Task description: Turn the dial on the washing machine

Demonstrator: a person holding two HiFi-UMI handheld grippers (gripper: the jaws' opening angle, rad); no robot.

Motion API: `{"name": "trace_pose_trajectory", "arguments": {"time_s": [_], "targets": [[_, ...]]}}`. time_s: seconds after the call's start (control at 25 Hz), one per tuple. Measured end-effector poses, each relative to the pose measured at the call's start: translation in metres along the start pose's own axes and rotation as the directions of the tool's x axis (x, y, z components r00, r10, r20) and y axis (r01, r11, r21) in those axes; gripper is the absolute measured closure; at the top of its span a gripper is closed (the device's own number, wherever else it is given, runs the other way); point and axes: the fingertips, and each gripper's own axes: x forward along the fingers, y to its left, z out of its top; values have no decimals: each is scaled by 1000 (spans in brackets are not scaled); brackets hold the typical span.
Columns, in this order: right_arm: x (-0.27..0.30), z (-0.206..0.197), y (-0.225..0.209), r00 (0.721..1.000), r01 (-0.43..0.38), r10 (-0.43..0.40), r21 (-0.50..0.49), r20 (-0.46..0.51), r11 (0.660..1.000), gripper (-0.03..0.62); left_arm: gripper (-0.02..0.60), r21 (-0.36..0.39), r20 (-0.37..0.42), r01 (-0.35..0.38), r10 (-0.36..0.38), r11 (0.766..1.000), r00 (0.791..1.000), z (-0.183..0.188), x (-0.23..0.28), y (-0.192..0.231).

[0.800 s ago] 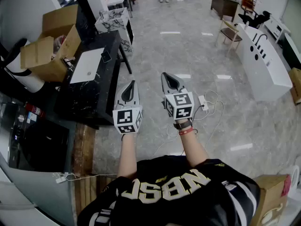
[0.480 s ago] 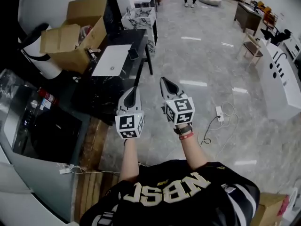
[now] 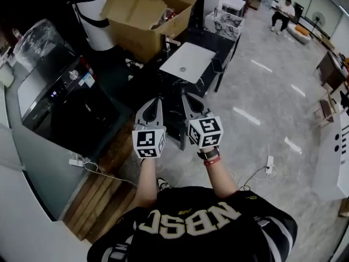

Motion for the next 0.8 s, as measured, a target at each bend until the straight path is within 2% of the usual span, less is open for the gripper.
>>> {"name": "trace_pose_trajectory", "arguments": {"time_s": [0.2, 0.4, 0.56, 0.8], "targets": [[92, -13, 100, 987, -157, 157, 7, -21, 988, 586, 566, 2, -10, -148, 148, 989, 989, -4, -35, 123], [161, -26, 198, 951, -307, 307, 3, -43, 952, 586, 566, 5, -15, -293, 293, 956, 956, -7, -83, 226], [199, -35, 261, 910, -411, 408, -29, -75, 911, 585, 566, 1, -21, -390, 390, 921, 921, -13, -114, 286], [259, -46, 323, 852, -520, 512, -69, -107, 851, 585, 566, 1, -19, -492, 492, 870, 870, -17, -131, 357]]}}
